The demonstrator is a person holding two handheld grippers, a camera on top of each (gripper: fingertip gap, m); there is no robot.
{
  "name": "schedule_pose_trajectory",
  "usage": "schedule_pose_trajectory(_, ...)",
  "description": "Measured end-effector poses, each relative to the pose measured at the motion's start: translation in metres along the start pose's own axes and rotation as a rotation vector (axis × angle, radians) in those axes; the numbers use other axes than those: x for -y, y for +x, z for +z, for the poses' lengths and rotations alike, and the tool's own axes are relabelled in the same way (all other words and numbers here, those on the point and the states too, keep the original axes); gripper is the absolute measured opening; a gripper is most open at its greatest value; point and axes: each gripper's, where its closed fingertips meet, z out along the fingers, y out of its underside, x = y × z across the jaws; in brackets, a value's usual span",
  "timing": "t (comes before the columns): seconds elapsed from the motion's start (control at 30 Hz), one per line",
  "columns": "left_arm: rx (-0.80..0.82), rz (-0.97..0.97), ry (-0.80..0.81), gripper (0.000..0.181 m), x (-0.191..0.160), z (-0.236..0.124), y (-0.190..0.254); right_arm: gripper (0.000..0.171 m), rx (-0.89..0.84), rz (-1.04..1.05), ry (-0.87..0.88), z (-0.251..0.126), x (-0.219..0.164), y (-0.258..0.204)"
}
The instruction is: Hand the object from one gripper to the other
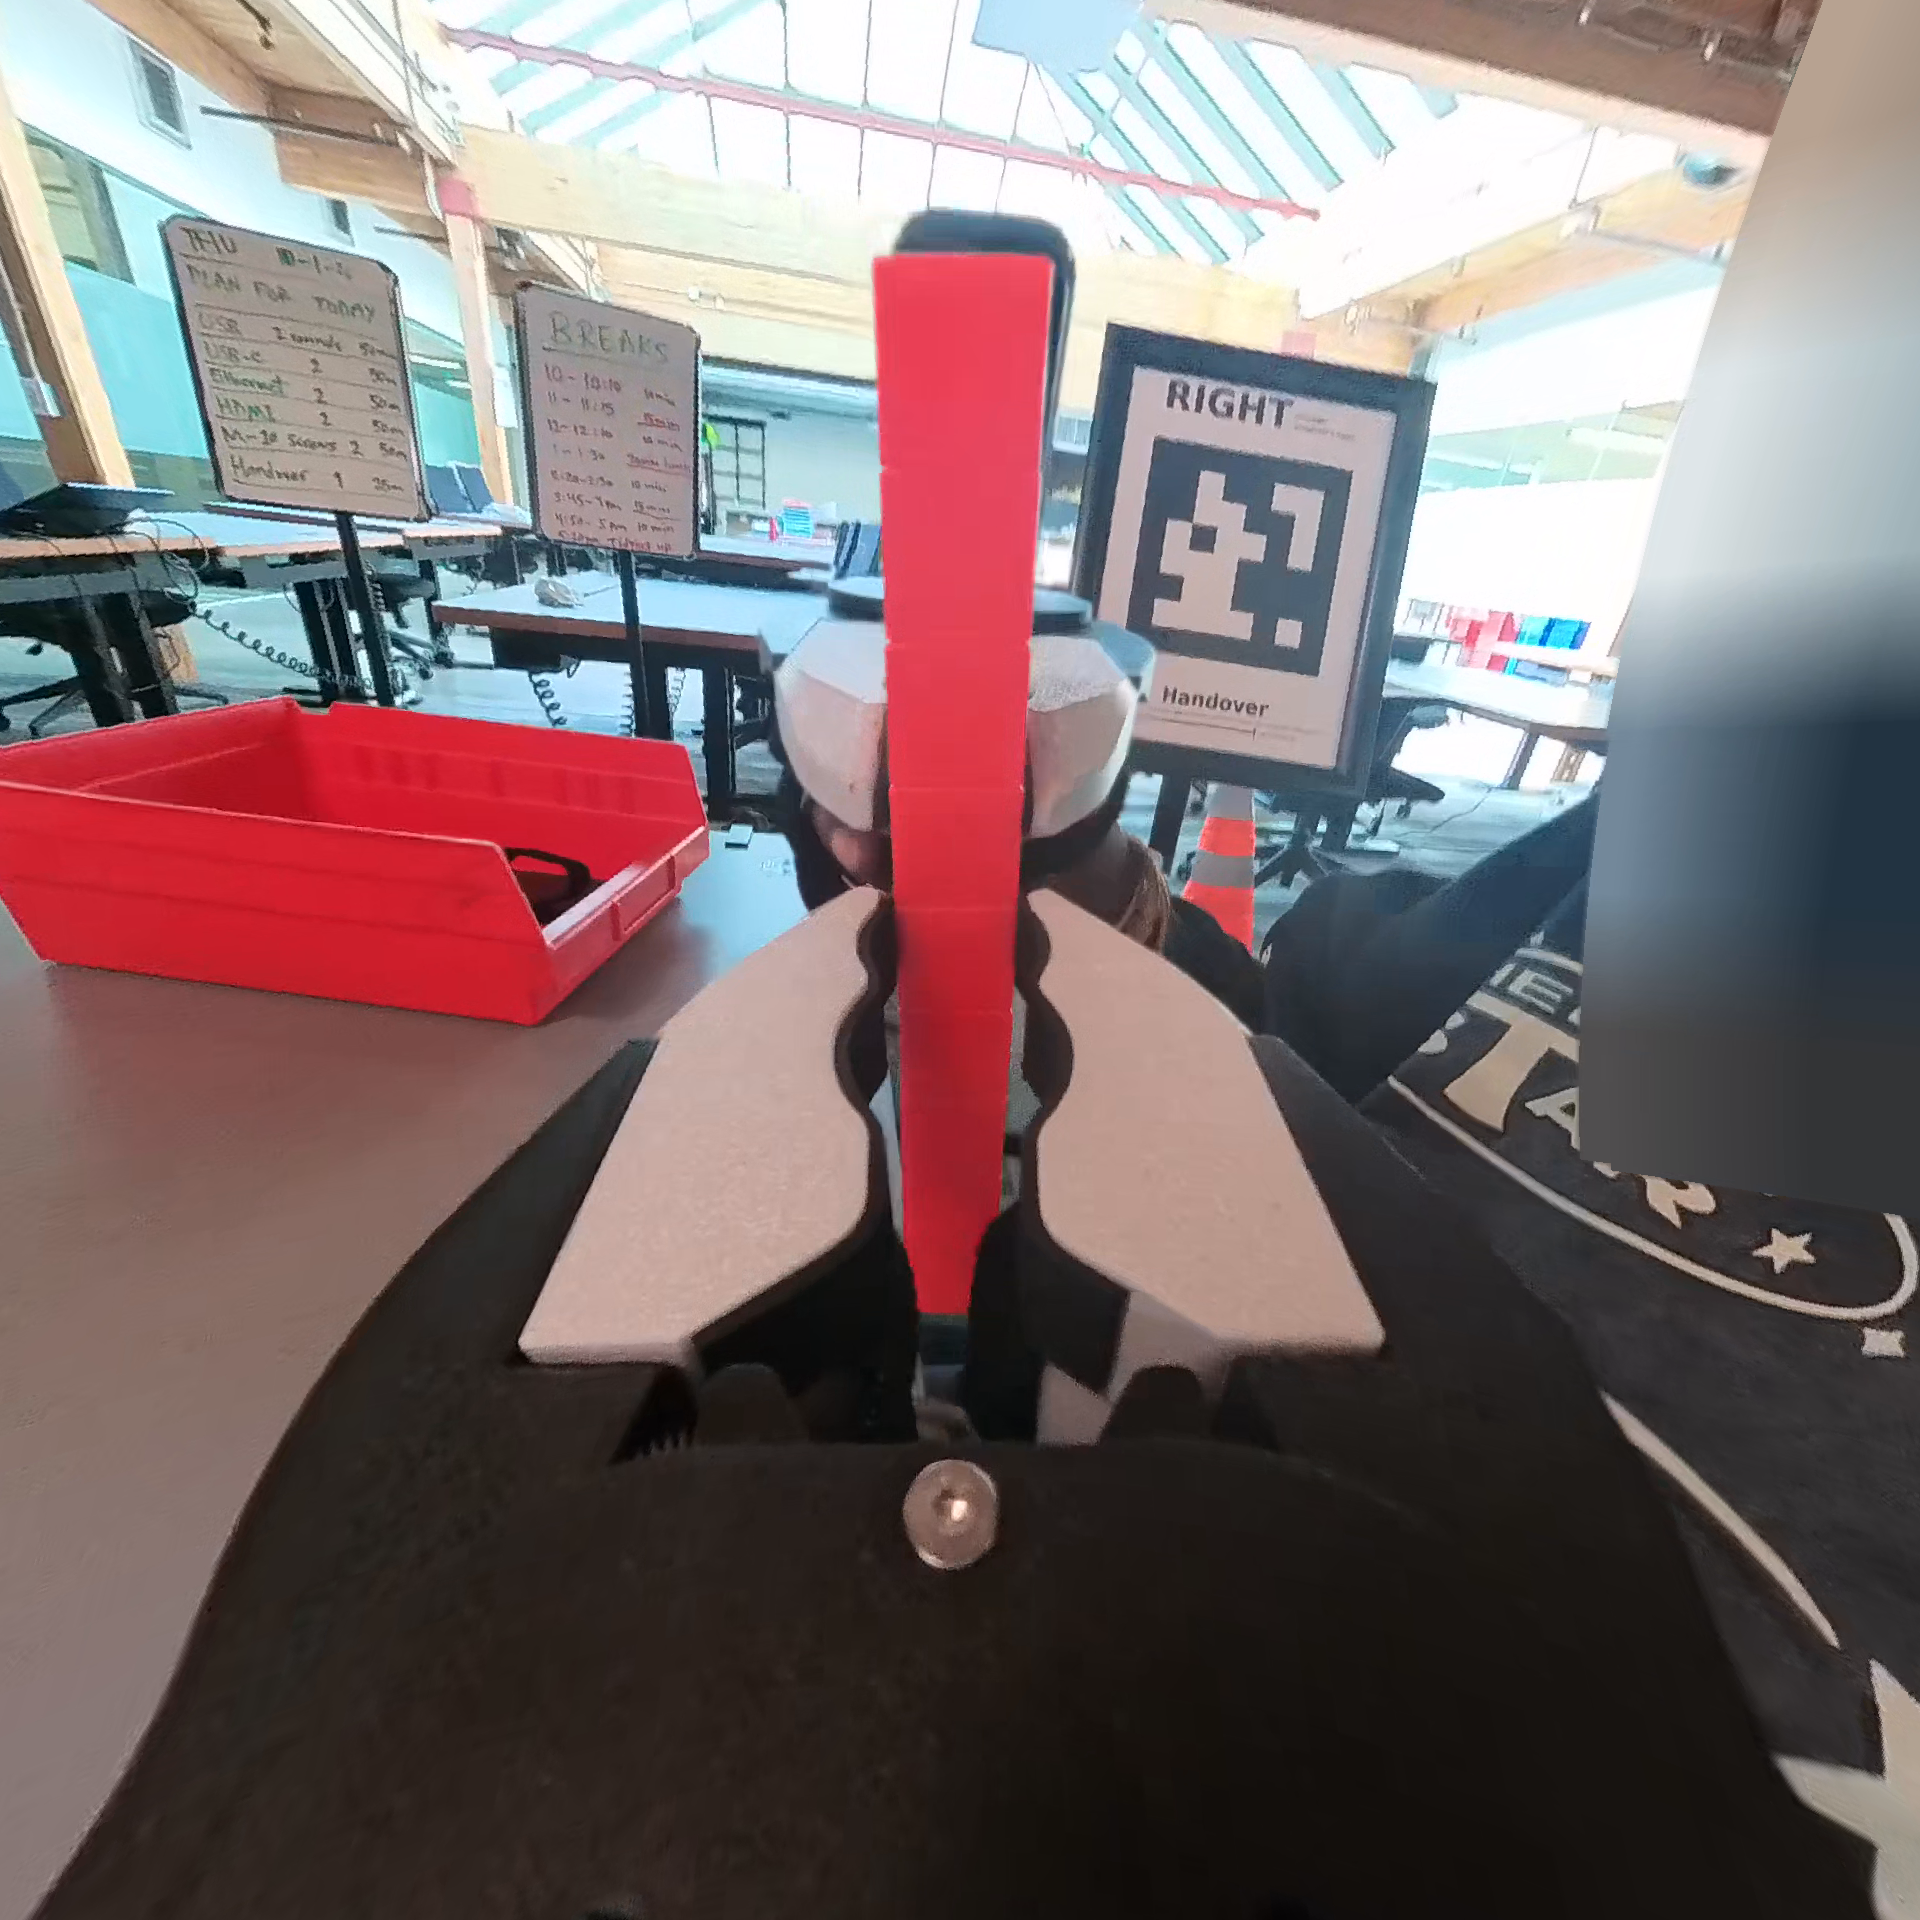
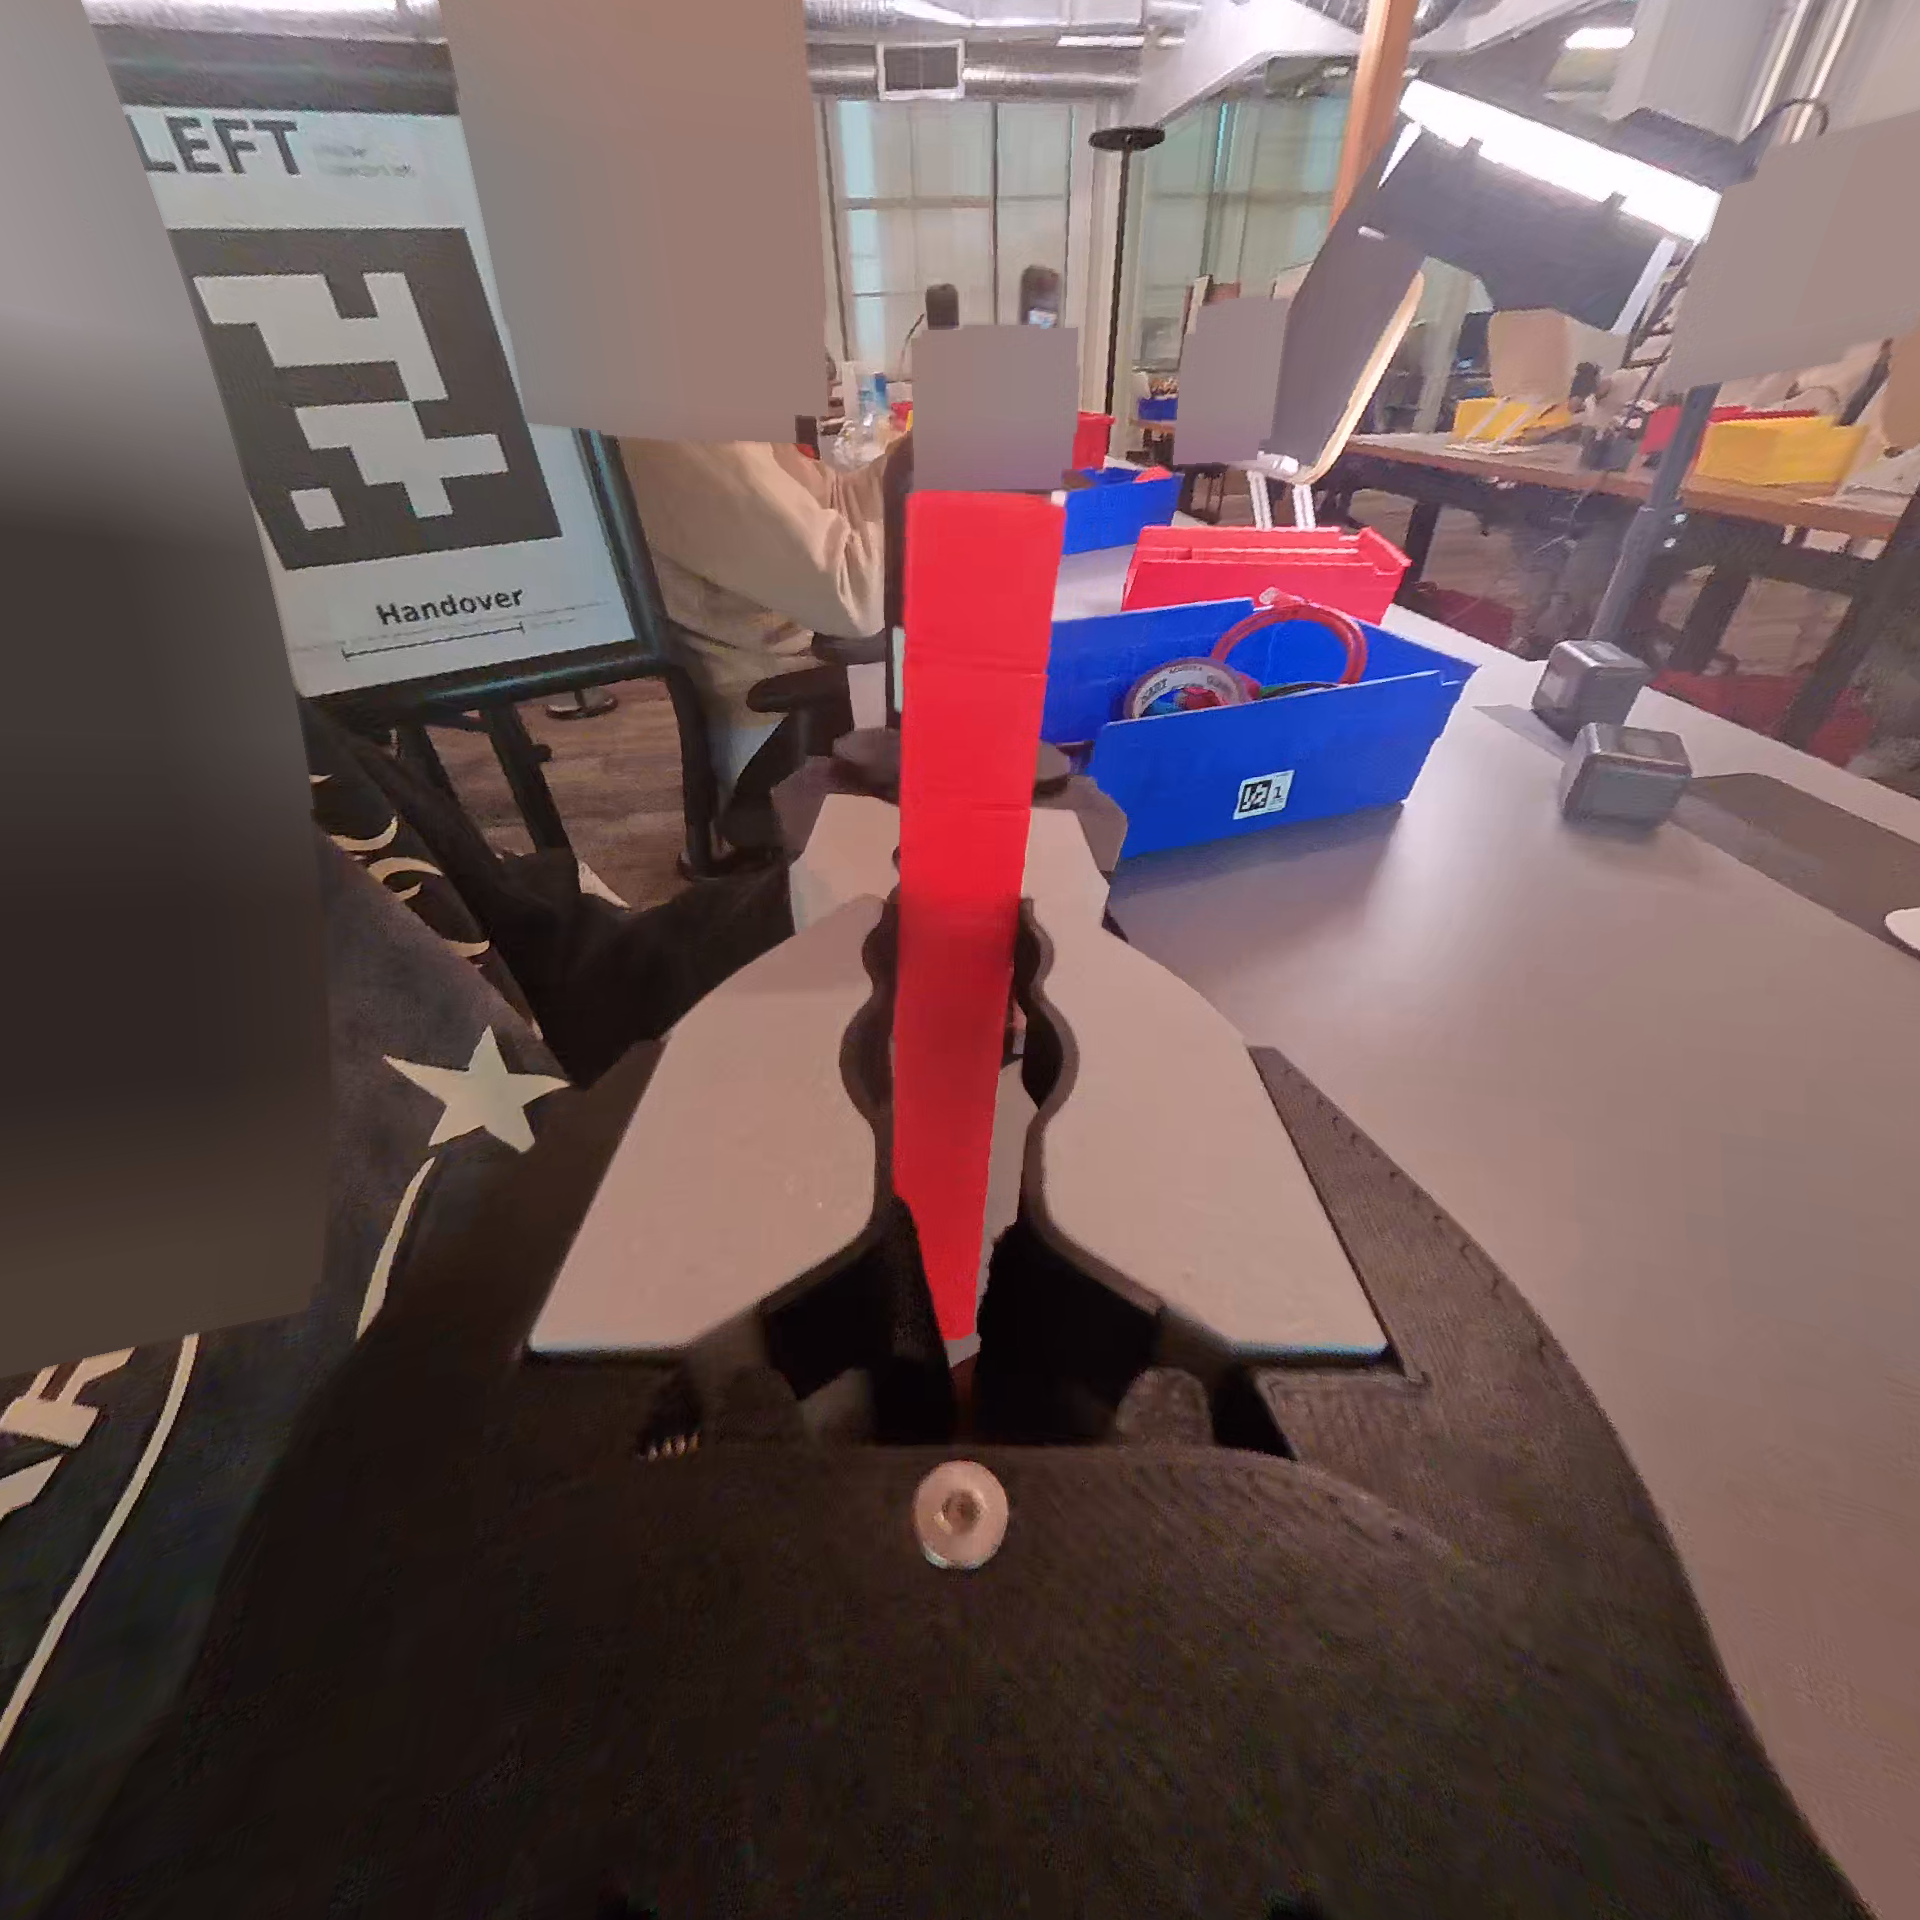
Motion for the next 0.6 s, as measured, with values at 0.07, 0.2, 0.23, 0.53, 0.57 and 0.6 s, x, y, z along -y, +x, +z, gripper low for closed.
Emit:
schedule_pose_trajectory(0.07, 0.002, 0.013, 0.021, 0.033, 0.007, -0.005, 0.002, 0.021, 0.018, -0.008, -0.031, 0.002, -0.005, -0.003)
schedule_pose_trajectory(0.2, 0.027, 0.026, 0.111, 0.038, 0.028, -0.017, 0.003, 0.021, 0.051, -0.015, -0.107, 0.012, -0.019, -0.009)
schedule_pose_trajectory(0.23, 0.018, 0.033, 0.126, 0.030, 0.031, -0.018, 0.005, 0.021, 0.057, -0.012, -0.120, 0.015, -0.022, -0.010)
schedule_pose_trajectory(0.53, 0.002, 0.034, 0.021, 0.021, 0.014, -0.010, 0.006, 0.038, 0.055, 0.004, 0.002, 0.001, 0.001, -0.008)
schedule_pose_trajectory(0.57, -0.005, 0.034, 0.005, 0.021, 0.011, -0.008, 0.007, 0.038, 0.054, 0.000, 0.031, 0.000, 0.005, -0.009)
schedule_pose_trajectory(0.6, -0.012, 0.035, -0.010, 0.021, 0.008, -0.006, 0.008, 0.038, 0.049, -0.003, 0.042, 0.000, 0.007, -0.009)
